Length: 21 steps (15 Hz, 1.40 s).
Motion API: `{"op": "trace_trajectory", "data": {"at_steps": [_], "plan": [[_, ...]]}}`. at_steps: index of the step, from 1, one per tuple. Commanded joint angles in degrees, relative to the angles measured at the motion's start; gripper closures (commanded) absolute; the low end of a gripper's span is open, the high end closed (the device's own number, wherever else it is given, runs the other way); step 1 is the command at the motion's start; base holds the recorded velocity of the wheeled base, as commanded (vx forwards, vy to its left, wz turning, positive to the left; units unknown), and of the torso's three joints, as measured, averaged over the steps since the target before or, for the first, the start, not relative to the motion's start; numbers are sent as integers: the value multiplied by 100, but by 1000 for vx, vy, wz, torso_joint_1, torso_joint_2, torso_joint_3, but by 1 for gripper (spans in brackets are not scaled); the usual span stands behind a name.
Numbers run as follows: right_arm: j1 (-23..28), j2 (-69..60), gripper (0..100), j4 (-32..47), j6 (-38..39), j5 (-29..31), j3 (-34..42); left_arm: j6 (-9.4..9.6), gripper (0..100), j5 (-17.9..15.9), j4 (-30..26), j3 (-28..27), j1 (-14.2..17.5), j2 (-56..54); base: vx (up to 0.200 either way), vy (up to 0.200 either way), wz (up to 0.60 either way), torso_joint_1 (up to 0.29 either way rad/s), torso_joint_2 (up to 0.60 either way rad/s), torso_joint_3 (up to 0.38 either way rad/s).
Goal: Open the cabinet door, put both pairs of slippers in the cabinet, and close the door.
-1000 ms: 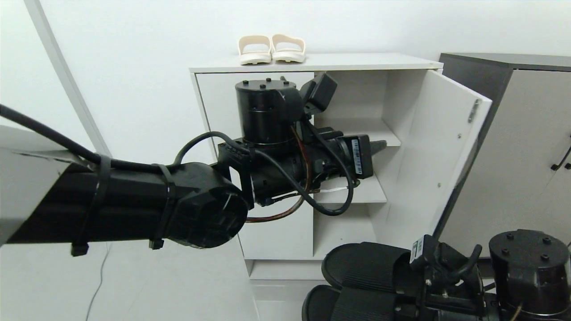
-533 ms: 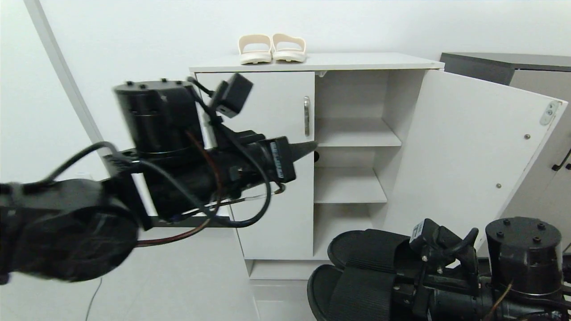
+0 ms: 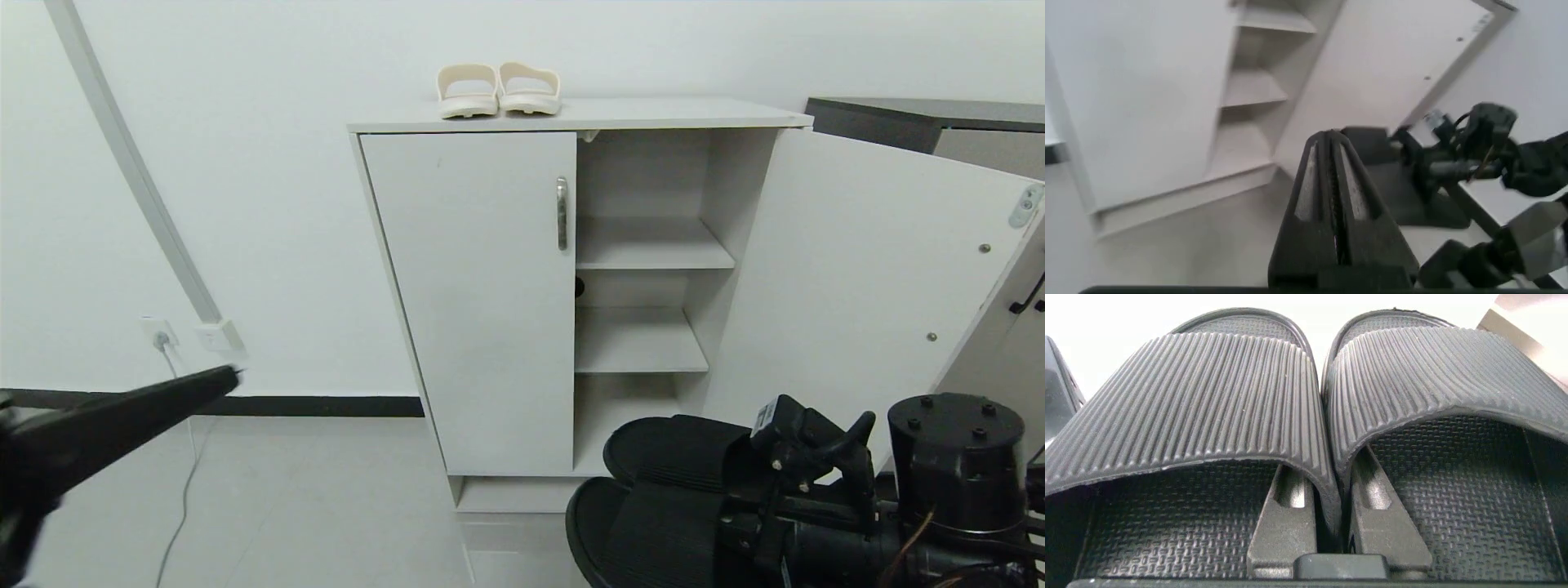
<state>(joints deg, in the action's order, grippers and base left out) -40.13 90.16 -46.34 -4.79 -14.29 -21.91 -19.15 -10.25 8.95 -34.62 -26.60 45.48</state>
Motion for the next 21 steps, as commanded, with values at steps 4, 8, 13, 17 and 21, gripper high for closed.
{"op": "trace_trajectory", "data": {"at_steps": [4, 8, 13, 17, 21], "plan": [[5, -51, 100, -69, 13, 5, 11, 667, 100, 1008, -1563, 1370, 2001, -3054, 0, 0, 0, 0, 0, 0], [5, -7, 100, -77, 13, -4, 11, 1379, 100, 1412, -1554, 2487, 2370, -4082, 0, 0, 0, 0, 0, 0], [5, 1, 100, -86, 31, -4, -68, 1660, 100, 1377, -596, 3462, 2651, -4548, 0, 0, 0, 0, 0, 0], [-74, 335, 100, -86, 92, 664, -341, 2029, 100, 1430, -807, 3462, 2651, -4548, 0, 0, 0, 0, 0, 0], [-267, 828, 100, -288, 672, 1728, -842, 2047, 100, 1078, -930, 3462, 2651, -4548, 0, 0, 0, 0, 0, 0]]}}
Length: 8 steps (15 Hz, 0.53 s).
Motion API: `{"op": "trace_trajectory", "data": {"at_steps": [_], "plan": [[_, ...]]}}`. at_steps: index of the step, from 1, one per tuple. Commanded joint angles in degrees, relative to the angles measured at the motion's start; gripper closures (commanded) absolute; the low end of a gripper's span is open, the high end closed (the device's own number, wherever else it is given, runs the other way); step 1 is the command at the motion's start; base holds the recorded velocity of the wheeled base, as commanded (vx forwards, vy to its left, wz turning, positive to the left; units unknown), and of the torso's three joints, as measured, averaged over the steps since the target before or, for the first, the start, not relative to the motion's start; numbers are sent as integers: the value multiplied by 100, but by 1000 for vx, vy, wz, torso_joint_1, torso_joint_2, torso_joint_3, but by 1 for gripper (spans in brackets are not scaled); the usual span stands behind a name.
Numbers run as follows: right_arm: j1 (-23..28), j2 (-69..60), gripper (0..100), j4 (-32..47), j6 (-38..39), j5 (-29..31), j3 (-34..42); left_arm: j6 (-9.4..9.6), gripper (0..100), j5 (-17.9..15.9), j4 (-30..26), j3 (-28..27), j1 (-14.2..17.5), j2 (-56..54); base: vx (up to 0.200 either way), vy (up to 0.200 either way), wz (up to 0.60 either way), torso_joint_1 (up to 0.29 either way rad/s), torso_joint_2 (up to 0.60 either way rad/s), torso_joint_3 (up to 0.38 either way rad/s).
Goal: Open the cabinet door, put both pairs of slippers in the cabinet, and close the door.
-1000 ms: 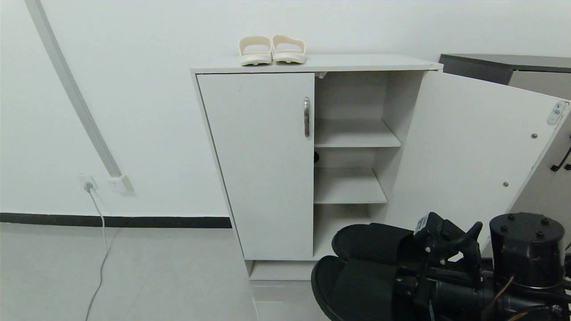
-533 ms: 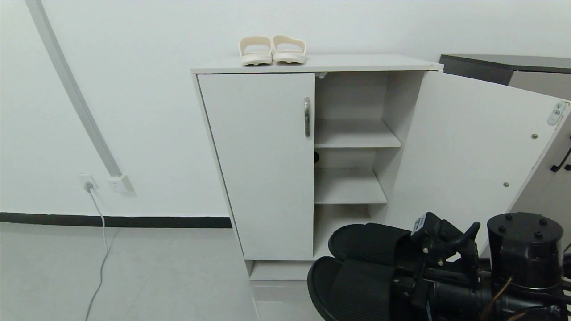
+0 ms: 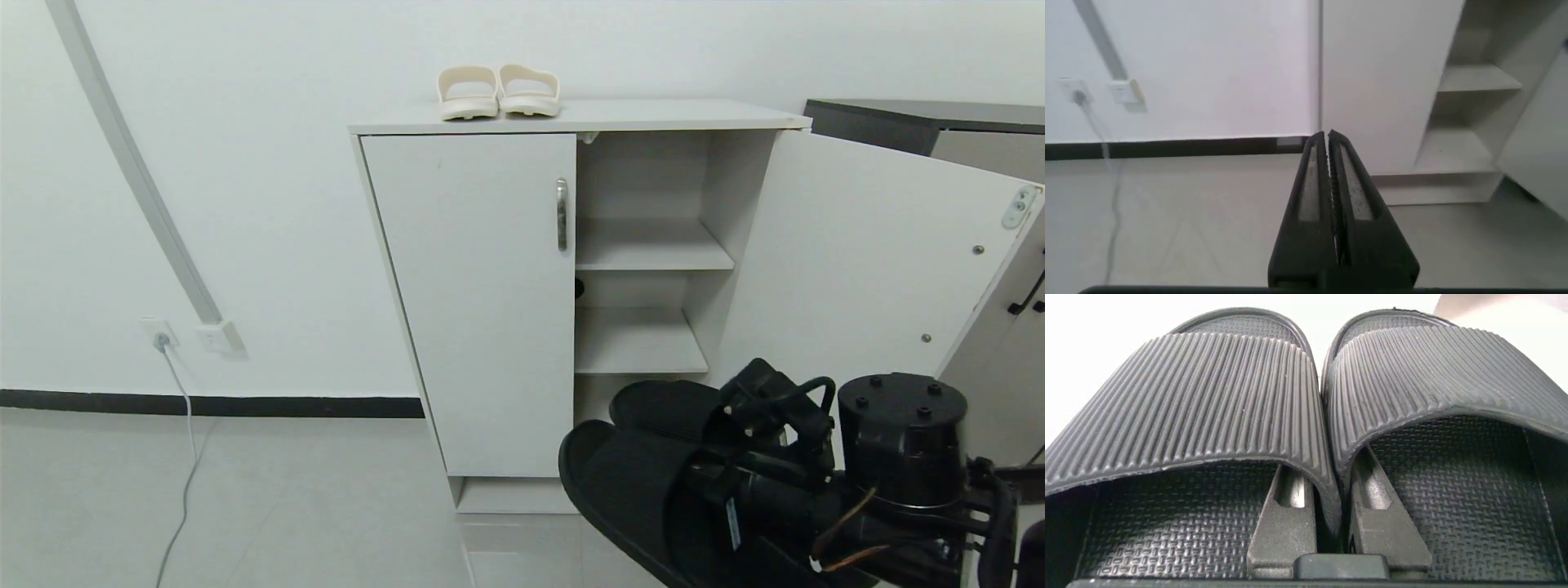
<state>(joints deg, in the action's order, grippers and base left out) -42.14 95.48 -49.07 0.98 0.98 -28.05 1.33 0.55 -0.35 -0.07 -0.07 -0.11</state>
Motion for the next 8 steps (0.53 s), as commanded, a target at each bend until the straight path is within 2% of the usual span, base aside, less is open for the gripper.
{"op": "trace_trajectory", "data": {"at_steps": [1, 3, 4, 5, 8], "plan": [[-145, 428, 100, -15, 245, 465, -429, -45, 100, -37, 0, 7, -1, 11, 0, 0, 0, 0, 0, 0], [-365, 964, 100, 2, 685, 1599, -1106, -36, 100, -46, 0, 7, -1, 11, 0, 0, 0, 0, 0, 0], [-435, 1184, 100, 2, 790, 1985, -1255, -45, 100, -46, 0, 7, -1, 11, 0, 0, 0, 0, 0, 0], [-505, 1570, 100, 2, 1045, 2662, -1528, -54, 100, -46, 0, 7, -1, 11, 0, 0, 0, 0, 0, 0], [-488, 2414, 100, 2, 1449, 3875, -2266, -54, 100, -46, 0, 7, -1, 11, 0, 0, 0, 0, 0, 0]]}}
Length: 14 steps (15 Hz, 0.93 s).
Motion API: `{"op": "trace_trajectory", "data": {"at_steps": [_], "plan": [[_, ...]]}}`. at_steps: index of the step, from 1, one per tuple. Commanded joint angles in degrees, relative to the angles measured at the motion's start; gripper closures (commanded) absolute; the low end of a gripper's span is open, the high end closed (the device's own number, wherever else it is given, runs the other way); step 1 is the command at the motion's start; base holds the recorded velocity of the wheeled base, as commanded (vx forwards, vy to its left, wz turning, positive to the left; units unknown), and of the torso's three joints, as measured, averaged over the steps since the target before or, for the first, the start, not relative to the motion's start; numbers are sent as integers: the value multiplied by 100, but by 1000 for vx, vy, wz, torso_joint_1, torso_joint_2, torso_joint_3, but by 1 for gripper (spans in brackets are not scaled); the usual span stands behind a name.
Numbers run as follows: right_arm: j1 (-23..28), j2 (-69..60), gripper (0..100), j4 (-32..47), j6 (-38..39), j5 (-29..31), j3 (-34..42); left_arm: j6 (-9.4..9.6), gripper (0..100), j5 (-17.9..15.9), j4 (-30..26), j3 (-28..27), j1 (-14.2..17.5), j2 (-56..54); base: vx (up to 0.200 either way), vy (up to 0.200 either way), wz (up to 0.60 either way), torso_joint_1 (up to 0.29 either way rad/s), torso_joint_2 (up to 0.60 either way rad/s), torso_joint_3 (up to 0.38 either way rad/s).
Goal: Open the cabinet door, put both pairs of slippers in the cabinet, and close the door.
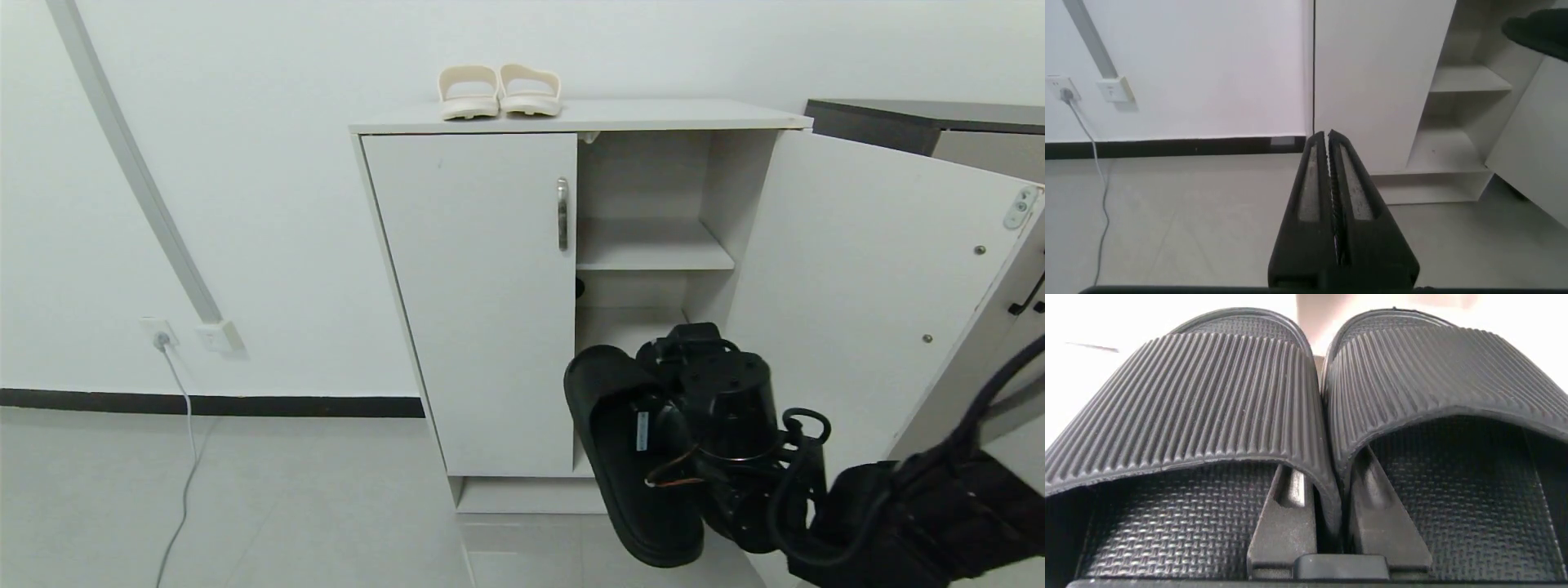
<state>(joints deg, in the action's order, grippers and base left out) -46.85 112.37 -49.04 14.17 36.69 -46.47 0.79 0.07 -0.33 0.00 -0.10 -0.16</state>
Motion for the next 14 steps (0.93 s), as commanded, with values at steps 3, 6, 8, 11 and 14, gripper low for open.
{"op": "trace_trajectory", "data": {"at_steps": [3, 6, 8, 11, 14], "plan": [[-17, 1190, 100, -9, 165, 927, -758, 0, 100, 1, -2, 0, 1, 16, 0, 0, 0, 0, 0, 0], [9, 1252, 100, -9, 201, 962, -793, 0, 100, 28, -2, 0, 1, 16, 0, -133, 0, 2, 3, 0], [27, 1252, 100, -9, 209, 962, -793, 0, 100, 28, -2, 0, 1, 16, 0, -200, 0, 0, 0, 7], [27, 1322, 100, -9, 209, 962, -793, 0, 100, 19, -2, 0, 1, 16, 0, -200, 0, 4, 2, -1], [-9, 1454, 100, -79, 201, 901, -802, 0, 100, 1, -2, -9, 1, 16, 0, -67, 0, -1, 1, 1]]}}
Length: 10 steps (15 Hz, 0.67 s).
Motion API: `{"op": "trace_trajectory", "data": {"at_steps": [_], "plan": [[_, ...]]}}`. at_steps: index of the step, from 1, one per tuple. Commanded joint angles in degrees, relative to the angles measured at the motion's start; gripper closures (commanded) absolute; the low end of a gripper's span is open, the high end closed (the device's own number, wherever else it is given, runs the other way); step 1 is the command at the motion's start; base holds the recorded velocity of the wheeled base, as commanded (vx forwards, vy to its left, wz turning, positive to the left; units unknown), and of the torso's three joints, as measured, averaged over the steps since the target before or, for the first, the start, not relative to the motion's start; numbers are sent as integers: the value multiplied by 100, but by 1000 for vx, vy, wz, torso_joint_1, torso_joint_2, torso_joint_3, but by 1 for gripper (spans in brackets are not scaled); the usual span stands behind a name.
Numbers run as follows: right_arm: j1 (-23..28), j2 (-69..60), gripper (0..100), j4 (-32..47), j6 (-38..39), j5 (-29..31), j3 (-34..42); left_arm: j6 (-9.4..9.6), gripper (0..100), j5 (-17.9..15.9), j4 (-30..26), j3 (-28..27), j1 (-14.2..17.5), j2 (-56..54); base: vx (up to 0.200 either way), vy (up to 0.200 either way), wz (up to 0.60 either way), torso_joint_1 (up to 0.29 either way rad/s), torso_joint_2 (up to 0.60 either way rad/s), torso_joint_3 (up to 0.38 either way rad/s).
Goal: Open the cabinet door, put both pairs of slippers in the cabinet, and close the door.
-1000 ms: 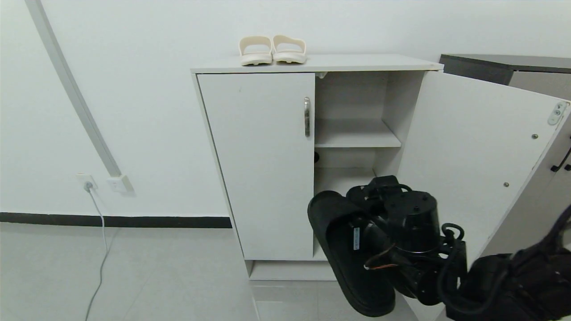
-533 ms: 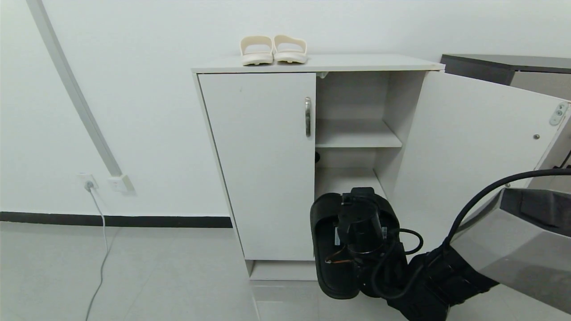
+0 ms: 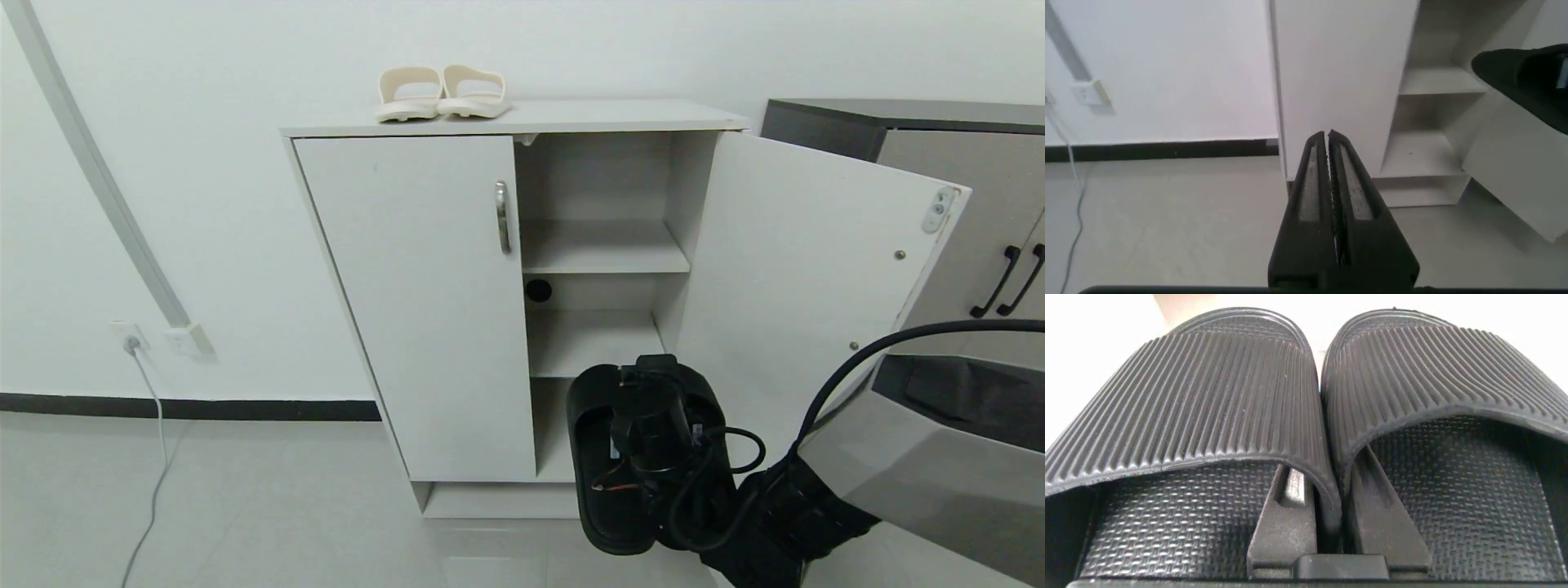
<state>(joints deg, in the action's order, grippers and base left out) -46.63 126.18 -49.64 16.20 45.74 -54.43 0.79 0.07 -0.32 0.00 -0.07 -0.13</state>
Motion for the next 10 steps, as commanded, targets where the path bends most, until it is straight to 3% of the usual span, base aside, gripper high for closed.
{"op": "trace_trajectory", "data": {"at_steps": [1, 10], "plan": [[-39, 126, 100, -28, -12, -21, -6, 0, 100, 1, -3, -9, -1, 13, 0, 0, 0, 0, 0, 0], [-66, 433, 100, -213, -38, -215, -156, 9, 100, -7, -3, -9, -1, 13, 0, 0, 0, 0, 0, 0]]}}
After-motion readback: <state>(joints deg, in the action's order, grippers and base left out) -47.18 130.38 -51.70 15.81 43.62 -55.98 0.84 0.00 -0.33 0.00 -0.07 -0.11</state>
